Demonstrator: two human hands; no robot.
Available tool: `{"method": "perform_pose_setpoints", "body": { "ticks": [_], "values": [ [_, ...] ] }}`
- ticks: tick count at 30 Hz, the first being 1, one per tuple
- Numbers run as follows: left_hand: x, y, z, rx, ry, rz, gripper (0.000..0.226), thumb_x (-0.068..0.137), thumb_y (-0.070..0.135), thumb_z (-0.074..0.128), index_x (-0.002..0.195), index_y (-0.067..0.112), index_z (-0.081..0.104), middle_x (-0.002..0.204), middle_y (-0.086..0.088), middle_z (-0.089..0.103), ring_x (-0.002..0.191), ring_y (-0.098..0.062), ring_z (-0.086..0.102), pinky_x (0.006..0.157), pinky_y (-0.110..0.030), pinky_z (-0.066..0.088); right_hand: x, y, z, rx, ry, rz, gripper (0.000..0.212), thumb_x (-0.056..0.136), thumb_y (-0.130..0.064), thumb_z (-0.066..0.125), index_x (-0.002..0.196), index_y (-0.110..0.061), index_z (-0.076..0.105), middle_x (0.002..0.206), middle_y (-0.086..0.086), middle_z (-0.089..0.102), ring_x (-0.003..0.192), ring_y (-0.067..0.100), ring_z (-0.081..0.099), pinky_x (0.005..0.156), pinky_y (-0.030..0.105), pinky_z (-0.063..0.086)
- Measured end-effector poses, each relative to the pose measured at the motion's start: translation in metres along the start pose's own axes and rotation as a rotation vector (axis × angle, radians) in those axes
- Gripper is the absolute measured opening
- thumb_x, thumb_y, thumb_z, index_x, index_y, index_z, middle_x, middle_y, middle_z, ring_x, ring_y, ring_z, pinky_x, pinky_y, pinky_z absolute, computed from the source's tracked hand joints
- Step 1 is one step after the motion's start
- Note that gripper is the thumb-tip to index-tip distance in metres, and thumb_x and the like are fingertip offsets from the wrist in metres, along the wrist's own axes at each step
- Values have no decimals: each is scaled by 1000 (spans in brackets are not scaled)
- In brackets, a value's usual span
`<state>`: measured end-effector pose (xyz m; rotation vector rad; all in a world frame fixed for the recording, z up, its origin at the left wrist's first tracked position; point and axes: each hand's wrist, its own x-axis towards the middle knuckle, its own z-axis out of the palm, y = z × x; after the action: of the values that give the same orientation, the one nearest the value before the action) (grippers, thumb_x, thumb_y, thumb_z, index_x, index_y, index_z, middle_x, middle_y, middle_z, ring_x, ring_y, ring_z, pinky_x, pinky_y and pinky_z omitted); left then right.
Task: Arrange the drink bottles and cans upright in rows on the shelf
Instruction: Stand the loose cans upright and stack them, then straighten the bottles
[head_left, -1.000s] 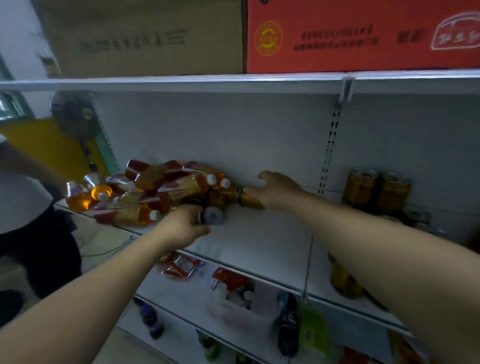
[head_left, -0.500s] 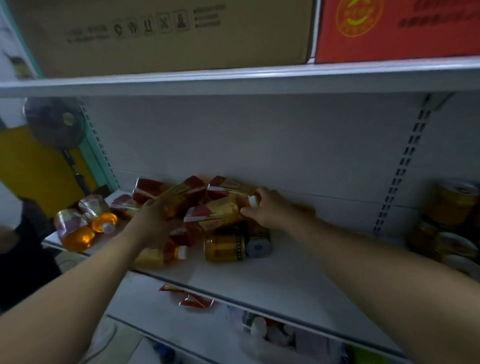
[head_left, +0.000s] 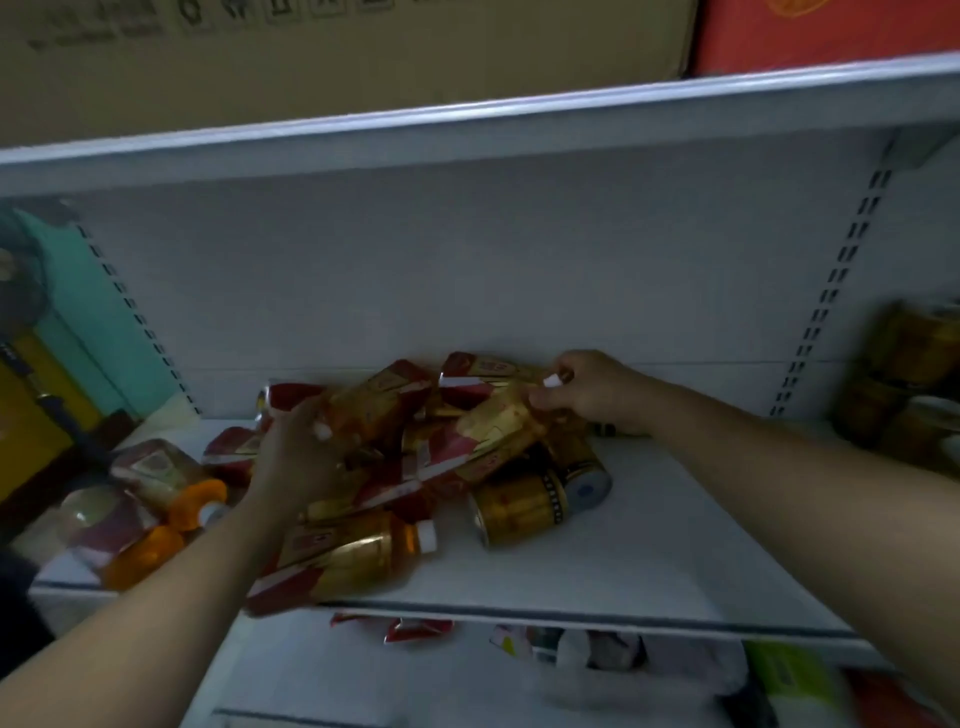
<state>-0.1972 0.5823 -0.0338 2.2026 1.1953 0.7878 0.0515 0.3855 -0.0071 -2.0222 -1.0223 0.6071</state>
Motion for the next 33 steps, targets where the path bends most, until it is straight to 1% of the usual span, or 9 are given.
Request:
{"method": "perform_pose_setpoints", "body": {
  "ticks": [3, 6, 7, 9, 14, 18, 23, 29, 33],
  "values": [
    [7, 1, -8, -45, 57, 45, 35, 85, 17, 59, 118, 9, 58, 111, -16, 63, 96, -35, 59, 78, -38, 47, -8, -27, 16, 253, 190, 6, 42, 80, -25, 76, 116, -15, 55, 115, 4, 56, 91, 15, 56, 66, 24, 48],
    [8, 17, -14, -123, 87, 138, 14, 81, 14, 60, 94, 12, 63, 88, -11, 63, 75, -26, 55, 64, -36, 45, -19, -48, 49, 198, 259, -44, 66, 78, -26, 77, 135, -16, 45, 115, -4, 48, 99, 13, 51, 67, 18, 40],
    [8, 22, -14, -144, 85, 168, 2, 80, 14, 60, 80, 15, 59, 76, -7, 60, 65, -21, 51, 56, -32, 40, -23, -52, 63, 160, 254, -79, 60, 79, -26, 75, 132, -18, 49, 111, -8, 50, 101, 13, 52, 69, 18, 40],
    [12, 28, -11, -178, 65, 210, 14, 80, 16, 61, 69, 14, 54, 65, -1, 54, 59, -17, 47, 49, -25, 32, -29, -54, 87, 154, 261, -145, 36, 83, -22, 70, 118, -19, 59, 107, -7, 58, 104, 14, 57, 79, 22, 44],
    [29, 33, -1, -383, -54, 147, 18, 78, 18, 72, 90, 17, 59, 84, 1, 61, 78, -20, 58, 59, -28, 44, -36, -48, 114, 174, 249, -233, 19, 92, -24, 56, 111, -28, 53, 110, -4, 54, 96, -1, 50, 78, 18, 40],
    [34, 36, 14, -537, -181, 10, 58, 78, 14, 71, 126, 19, 39, 107, -10, 59, 94, -28, 61, 80, -44, 54, -42, -28, 128, 217, 181, -181, 34, 93, -45, 50, 125, -33, 47, 121, -3, 53, 111, 11, 52, 99, 39, 44],
    [44, 41, 19, -480, -288, -39, 46, 70, 12, 74, 110, -2, 55, 101, -21, 66, 93, -38, 64, 84, -55, 52, -41, -16, 119, 224, 52, -171, 67, 65, -50, 80, 116, -59, 37, 113, -23, 56, 103, -9, 55, 86, 17, 47],
    [40, 57, 17, -503, -112, -39, 50, 71, 15, 73, 117, 6, 54, 101, -11, 66, 90, -26, 66, 78, -45, 57, -28, -24, 92, 371, 248, -192, 63, 66, -31, 85, 109, -47, 42, 104, -19, 60, 89, -12, 59, 69, 10, 48],
    [36, 72, 4, -540, -62, 114, 52, 72, 27, 75, 118, 13, 55, 99, -1, 67, 83, -13, 67, 64, -26, 54, -33, -37, 71, 456, 354, -153, 64, 52, -49, 81, 105, -47, 45, 104, -18, 62, 89, -5, 62, 74, 21, 50]
  ]
}}
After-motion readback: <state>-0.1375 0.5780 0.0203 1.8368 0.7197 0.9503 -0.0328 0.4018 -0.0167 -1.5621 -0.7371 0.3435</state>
